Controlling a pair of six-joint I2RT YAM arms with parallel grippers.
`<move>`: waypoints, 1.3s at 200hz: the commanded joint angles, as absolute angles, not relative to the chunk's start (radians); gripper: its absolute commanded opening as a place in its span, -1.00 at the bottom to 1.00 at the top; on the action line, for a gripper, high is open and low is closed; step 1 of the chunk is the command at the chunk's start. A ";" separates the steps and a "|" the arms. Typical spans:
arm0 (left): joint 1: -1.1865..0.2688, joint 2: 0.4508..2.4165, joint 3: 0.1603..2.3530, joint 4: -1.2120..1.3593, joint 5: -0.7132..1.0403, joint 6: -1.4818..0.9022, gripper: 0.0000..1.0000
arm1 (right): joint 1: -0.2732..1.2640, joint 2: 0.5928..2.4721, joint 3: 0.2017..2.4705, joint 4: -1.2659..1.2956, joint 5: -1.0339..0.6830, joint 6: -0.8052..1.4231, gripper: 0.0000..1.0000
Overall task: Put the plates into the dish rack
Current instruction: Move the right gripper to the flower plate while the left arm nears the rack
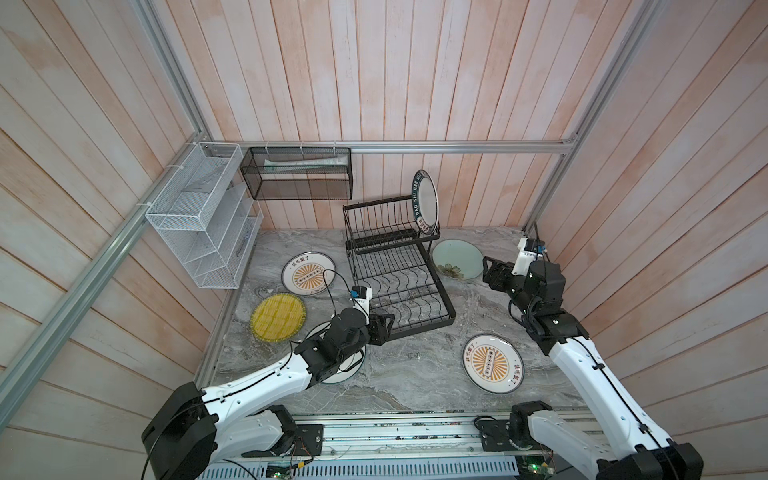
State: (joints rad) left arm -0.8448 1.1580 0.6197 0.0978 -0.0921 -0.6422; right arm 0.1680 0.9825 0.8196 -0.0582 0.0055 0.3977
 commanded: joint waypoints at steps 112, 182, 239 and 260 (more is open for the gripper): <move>-0.909 1.294 0.710 0.136 -0.004 -0.588 0.13 | -0.047 1.152 0.722 -0.028 -0.329 0.449 0.45; -0.944 1.321 0.722 0.156 0.001 -0.588 0.13 | -0.132 1.302 0.715 0.112 -0.416 0.516 0.41; -1.006 1.343 0.733 0.216 0.059 -0.542 0.13 | -0.166 1.447 0.795 0.136 -0.448 0.515 0.37; -1.020 1.366 0.759 0.201 0.060 -0.529 0.13 | -0.169 1.508 0.824 0.149 -0.457 0.517 0.35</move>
State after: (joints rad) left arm -1.0088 1.3407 0.7067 0.1753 0.0383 -0.5674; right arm -0.1600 1.4559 0.7742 0.1078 -0.4274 0.5091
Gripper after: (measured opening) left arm 0.565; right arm 0.681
